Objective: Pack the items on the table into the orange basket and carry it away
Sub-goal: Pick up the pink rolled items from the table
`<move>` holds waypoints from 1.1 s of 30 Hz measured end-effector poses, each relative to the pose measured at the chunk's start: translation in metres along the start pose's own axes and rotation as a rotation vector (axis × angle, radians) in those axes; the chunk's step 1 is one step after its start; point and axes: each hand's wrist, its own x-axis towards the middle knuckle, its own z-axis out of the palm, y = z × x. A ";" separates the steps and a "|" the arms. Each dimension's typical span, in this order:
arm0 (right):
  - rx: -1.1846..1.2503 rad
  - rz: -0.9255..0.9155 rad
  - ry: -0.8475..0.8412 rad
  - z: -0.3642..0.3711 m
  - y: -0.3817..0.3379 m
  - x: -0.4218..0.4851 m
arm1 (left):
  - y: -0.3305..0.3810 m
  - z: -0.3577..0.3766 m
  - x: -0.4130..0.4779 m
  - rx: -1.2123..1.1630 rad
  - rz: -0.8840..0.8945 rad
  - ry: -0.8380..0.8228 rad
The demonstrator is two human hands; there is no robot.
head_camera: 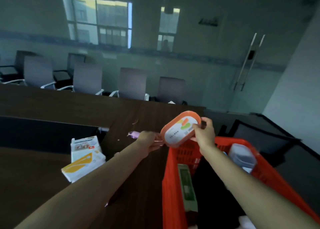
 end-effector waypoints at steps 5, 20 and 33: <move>-0.272 -0.028 0.071 -0.079 0.015 0.008 | -0.027 0.066 -0.010 0.235 -0.079 -0.133; -1.086 -0.142 -0.335 -0.055 0.088 0.019 | -0.046 0.040 0.006 0.035 -0.037 0.181; -0.479 -0.202 -0.542 0.115 0.050 -0.049 | -0.089 -0.151 0.025 -0.040 -0.240 0.534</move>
